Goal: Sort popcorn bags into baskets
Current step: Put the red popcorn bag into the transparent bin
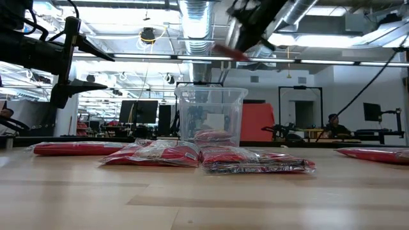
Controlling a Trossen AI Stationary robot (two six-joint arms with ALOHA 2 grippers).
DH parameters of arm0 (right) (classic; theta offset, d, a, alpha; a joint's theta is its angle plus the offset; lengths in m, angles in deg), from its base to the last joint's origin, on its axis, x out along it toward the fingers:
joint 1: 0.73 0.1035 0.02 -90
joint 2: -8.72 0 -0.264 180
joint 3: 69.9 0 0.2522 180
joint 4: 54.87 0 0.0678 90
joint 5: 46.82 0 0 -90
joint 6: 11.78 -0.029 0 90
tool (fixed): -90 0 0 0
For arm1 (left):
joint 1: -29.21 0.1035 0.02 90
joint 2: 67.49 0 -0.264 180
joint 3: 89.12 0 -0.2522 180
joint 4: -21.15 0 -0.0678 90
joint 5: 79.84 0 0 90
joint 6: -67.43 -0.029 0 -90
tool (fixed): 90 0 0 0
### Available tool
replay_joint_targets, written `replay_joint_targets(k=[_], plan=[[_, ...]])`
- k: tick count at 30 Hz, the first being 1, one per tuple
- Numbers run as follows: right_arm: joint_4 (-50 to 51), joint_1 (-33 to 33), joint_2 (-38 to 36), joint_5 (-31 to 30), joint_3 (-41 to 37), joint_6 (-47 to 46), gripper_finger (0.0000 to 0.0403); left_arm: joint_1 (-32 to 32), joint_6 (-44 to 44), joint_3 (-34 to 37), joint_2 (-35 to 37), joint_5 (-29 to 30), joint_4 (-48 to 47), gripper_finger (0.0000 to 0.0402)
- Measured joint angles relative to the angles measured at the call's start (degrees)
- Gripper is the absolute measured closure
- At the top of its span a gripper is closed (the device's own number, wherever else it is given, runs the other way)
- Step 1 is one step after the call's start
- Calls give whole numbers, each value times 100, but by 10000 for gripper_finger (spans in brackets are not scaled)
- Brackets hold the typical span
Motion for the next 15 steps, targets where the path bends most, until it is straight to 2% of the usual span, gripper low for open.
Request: replay_joint_targets(k=[7,15], plan=[[-52,-293,1278,458,665,348,388,1,-26,0,0,-41,1,109],[-137,-380,1992,513,793,446,387,0,-70,0,0,-152,0,109]])
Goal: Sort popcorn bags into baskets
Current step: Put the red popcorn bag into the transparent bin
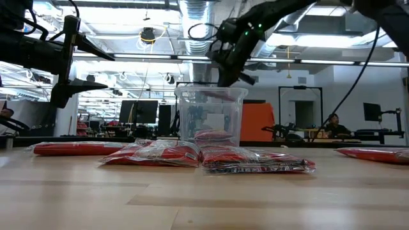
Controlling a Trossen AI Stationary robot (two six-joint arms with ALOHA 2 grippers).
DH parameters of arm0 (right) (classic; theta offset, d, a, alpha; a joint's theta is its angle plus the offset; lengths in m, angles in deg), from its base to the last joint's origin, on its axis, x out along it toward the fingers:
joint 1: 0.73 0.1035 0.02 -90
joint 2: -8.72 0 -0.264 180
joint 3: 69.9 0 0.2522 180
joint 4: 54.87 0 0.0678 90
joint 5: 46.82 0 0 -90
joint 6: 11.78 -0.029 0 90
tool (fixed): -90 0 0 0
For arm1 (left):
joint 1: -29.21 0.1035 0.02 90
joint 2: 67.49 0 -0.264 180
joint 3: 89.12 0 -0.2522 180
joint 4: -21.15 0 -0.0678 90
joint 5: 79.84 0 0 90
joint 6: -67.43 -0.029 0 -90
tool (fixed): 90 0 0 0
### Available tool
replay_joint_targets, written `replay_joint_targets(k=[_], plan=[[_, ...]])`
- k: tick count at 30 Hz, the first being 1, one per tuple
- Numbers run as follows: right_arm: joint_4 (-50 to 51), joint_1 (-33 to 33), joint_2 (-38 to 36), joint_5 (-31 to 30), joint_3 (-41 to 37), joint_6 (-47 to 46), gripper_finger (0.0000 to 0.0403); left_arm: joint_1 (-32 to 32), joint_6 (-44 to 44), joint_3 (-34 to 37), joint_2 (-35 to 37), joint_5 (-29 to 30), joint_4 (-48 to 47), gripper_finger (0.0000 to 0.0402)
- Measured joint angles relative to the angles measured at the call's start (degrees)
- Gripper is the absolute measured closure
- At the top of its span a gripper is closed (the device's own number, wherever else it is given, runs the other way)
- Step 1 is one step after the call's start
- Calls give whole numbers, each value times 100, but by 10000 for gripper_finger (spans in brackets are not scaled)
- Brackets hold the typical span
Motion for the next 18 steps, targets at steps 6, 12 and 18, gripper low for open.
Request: replay_joint_targets(k=[6,12,18], plan=[[21,30,282,-153,-2,0,360,-1,0,0,0,4,-1,109],[-64,22,279,-154,2,-2,307,0,2,0,1,9,-1,109],[185,-125,4,44,-2,-20,235,-1,2,0,0,36,1,109]])
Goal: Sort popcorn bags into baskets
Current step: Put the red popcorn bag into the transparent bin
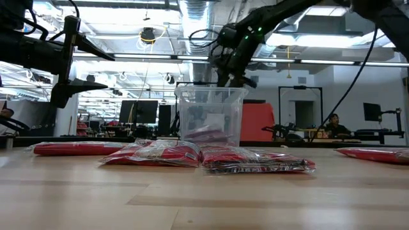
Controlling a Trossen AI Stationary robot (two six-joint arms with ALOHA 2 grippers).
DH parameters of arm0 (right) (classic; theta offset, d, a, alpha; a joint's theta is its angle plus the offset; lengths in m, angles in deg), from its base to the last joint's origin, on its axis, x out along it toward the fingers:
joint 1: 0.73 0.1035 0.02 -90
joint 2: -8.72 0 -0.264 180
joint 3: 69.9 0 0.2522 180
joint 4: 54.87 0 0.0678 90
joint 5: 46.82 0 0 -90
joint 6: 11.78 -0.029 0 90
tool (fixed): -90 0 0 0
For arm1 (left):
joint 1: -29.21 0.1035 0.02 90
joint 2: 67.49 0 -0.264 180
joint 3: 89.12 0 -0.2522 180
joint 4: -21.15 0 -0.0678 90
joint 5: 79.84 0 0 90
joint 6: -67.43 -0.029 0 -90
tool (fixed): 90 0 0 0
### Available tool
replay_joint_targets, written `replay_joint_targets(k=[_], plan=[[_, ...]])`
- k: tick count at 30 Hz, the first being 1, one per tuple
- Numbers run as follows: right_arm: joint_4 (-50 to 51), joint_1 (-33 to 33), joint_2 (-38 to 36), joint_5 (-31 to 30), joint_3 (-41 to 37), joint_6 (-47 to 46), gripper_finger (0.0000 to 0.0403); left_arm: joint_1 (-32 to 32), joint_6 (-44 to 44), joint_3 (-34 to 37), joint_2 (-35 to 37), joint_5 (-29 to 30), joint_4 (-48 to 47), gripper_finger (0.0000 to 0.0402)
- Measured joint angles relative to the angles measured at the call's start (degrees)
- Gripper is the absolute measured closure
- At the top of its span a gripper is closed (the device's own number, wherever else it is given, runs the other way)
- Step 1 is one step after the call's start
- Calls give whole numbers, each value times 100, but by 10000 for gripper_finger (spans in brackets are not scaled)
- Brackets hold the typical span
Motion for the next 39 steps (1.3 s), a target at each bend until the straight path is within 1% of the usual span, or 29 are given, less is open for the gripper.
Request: replay_joint_targets(k=[2,4,6,8,9,11,13,16,20,23,26,29,33,39], plan=[[274,-15,-303,72,0,24,218,-1,0,0,0,0,-2,109],[824,28,-709,-14,0,141,207,-1,0,0,0,-2,-2,109],[1603,177,-1103,-323,9,225,201,-1,0,0,0,-2,-1,109],[2576,396,-1397,-821,6,259,200,0,-1,0,0,-1,0,109],[3012,535,-1545,-1123,-52,146,200,0,-15,0,0,4,0,109],[3673,880,-1866,-1624,-339,-478,201,-1,-40,0,0,18,0,109],[3965,1240,-2235,-1849,-801,-1197,198,0,-42,0,0,73,0,109],[3857,1890,-2825,-1854,-1779,-2254,182,1,-43,0,0,143,-2,109],[3252,2711,-3477,-1628,-3230,-3569,153,-1,-44,0,1,165,-2,109],[2805,3197,-3793,-1433,-4210,-4462,133,-1,-44,0,0,176,0,109],[2475,3570,-3951,-1364,-4984,-5283,118,0,-46,0,2,191,-2,109],[2334,3866,-4028,-1243,-5571,-6043,109,-1,-46,0,0,200,0,109],[2107,4160,-4048,-1031,-6133,-6843,106,1,-44,0,0,151,-2,109],[1471,4439,-4045,-733,-6750,-7583,106,0,-11,0,1,117,-1,109]])
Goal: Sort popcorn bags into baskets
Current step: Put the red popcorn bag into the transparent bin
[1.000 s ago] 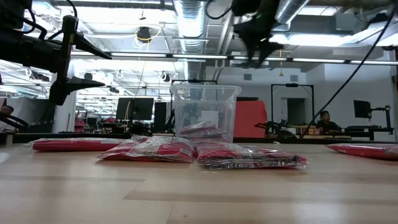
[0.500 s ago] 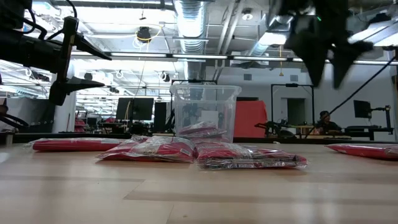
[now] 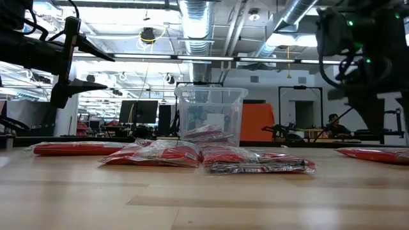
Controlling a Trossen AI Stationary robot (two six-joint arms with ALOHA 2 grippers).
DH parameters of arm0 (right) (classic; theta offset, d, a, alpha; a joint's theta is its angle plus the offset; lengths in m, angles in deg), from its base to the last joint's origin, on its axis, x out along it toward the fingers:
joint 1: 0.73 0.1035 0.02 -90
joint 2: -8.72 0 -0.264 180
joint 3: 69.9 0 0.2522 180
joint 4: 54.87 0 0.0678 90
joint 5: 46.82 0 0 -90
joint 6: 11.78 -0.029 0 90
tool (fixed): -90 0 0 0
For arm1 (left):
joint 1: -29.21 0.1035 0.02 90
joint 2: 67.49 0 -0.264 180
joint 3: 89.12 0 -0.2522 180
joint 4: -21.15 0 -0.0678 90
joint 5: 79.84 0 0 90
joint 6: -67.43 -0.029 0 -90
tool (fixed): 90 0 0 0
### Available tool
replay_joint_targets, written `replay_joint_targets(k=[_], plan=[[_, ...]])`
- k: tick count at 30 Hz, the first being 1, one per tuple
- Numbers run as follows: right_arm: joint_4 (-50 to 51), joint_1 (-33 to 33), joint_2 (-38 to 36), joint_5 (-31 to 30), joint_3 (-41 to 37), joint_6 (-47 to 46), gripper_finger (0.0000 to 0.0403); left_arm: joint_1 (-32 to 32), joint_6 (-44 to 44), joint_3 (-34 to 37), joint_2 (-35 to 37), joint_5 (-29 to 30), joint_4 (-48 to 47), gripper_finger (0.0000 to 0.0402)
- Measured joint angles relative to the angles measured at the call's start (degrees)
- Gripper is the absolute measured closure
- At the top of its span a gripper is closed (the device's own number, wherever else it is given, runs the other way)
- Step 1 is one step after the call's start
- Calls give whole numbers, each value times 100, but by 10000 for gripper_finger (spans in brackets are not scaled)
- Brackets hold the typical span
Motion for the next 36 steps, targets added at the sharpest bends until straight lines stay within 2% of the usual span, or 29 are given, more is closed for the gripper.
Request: replay_joint_targets(k=[8,17,26,30,36], plan=[[-323,265,1,126,-432,-848,106,-1,11,0,-1,-52,1,109],[-631,173,380,77,-408,-805,109,0,-46,0,-1,-5,-1,109],[-1772,173,918,46,-371,-784,115,-1,-92,0,0,-98,1,109],[-1930,173,871,53,-395,-887,151,-1,-94,0,1,-98,-1,109],[-1846,173,806,115,-426,-910,258,-1,-94,0,1,-98,0,109]])
